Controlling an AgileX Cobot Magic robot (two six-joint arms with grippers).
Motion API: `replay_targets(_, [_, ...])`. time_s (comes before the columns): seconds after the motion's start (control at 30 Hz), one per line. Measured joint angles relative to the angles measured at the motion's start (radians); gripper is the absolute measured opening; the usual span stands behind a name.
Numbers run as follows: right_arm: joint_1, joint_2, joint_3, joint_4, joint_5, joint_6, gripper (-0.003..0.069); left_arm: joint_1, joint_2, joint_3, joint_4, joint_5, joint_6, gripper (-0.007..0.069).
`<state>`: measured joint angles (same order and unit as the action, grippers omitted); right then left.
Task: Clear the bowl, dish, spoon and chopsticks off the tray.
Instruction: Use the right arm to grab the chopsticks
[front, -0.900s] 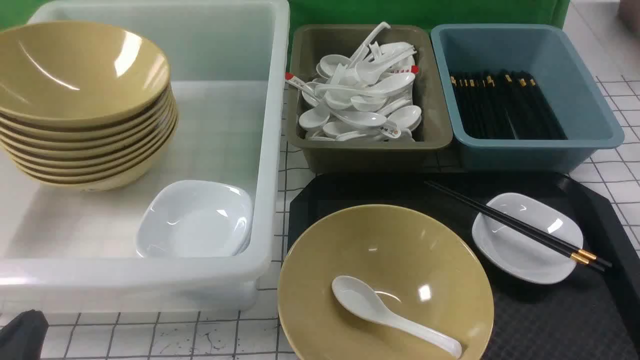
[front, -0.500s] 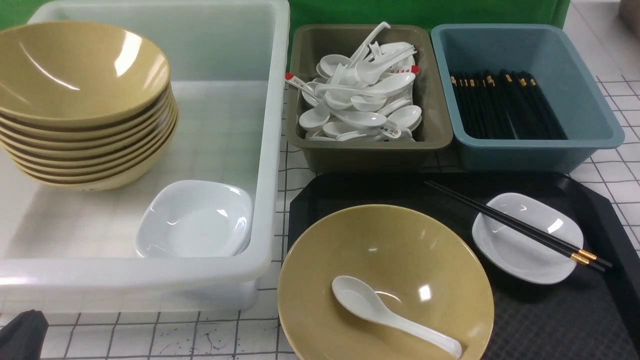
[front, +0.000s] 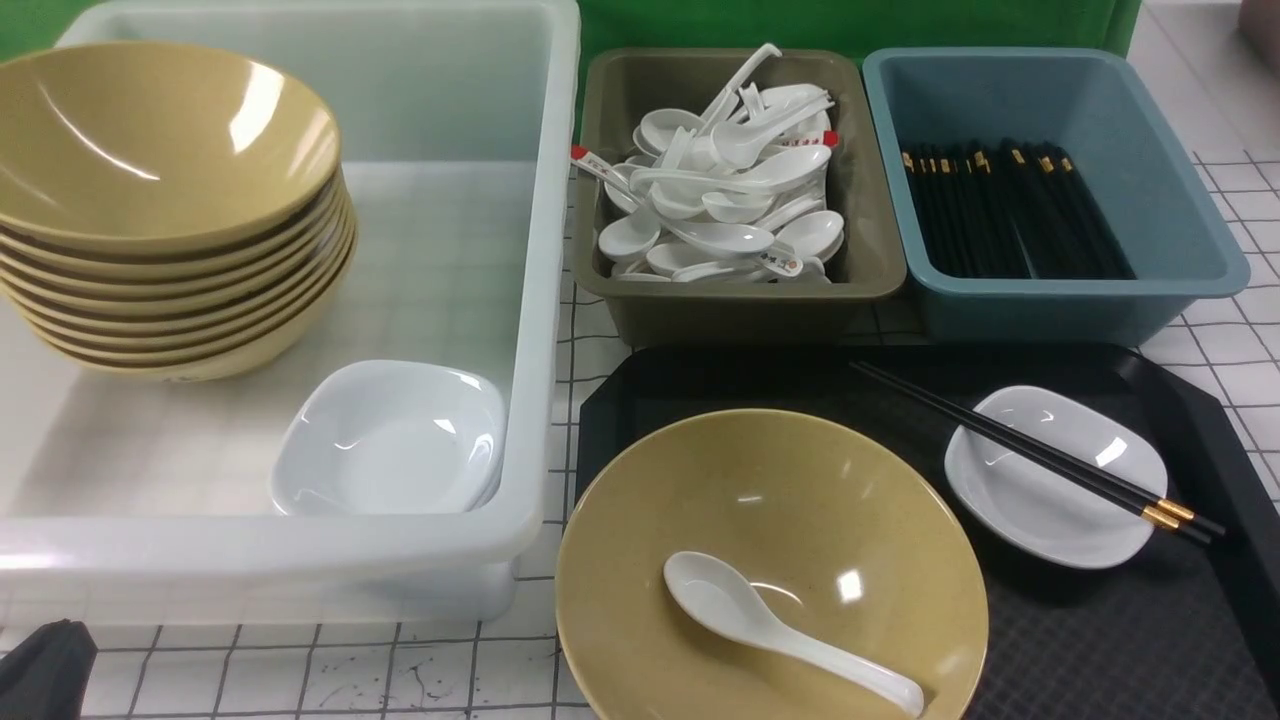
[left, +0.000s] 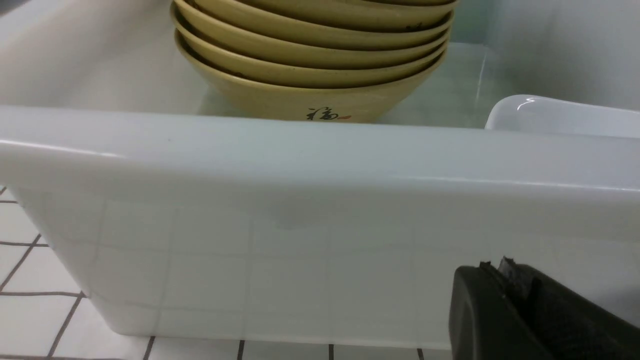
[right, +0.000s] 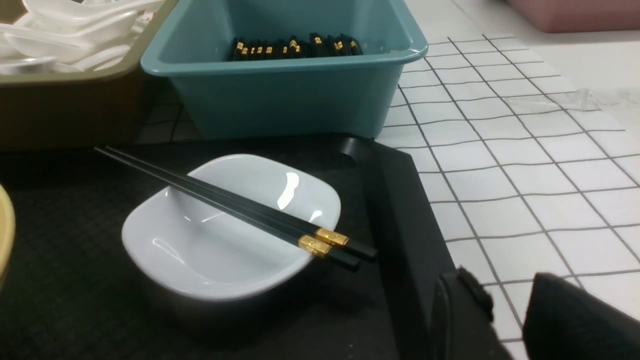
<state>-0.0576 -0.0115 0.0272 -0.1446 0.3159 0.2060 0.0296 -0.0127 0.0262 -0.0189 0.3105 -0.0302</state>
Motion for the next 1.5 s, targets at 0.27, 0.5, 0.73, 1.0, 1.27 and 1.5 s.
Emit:
replay_targets(0.27, [0.0,0.0,0.0,0.0,0.0,0.0,0.0237,0.0,0.0,0.0,0.0,0.0,-0.001,-0.0013])
replay_targets(0.5, [0.0,0.0,0.0,0.0,0.0,0.0,0.0237,0.0,0.0,0.0,0.0,0.0,-0.001,-0.0013])
replay_targets(0.73, [0.0,0.0,0.0,0.0,0.0,0.0,0.0237,0.0,0.0,0.0,0.0,0.0,-0.001,-0.0013])
replay_targets(1.0, [0.0,0.0,0.0,0.0,-0.001,0.0,0.0237,0.0,0.0,0.0,0.0,0.0,-0.001,-0.0013])
replay_targets(1.27, [0.0,0.0,0.0,0.0,-0.003,0.0,0.0237,0.0,0.0,0.0,-0.001,0.0,-0.001,-0.0013])
replay_targets(1.5, [0.0,0.0,0.0,0.0,-0.003,0.0,0.0237,0.0,0.0,0.0,-0.054,-0.007,-0.001,-0.0013])
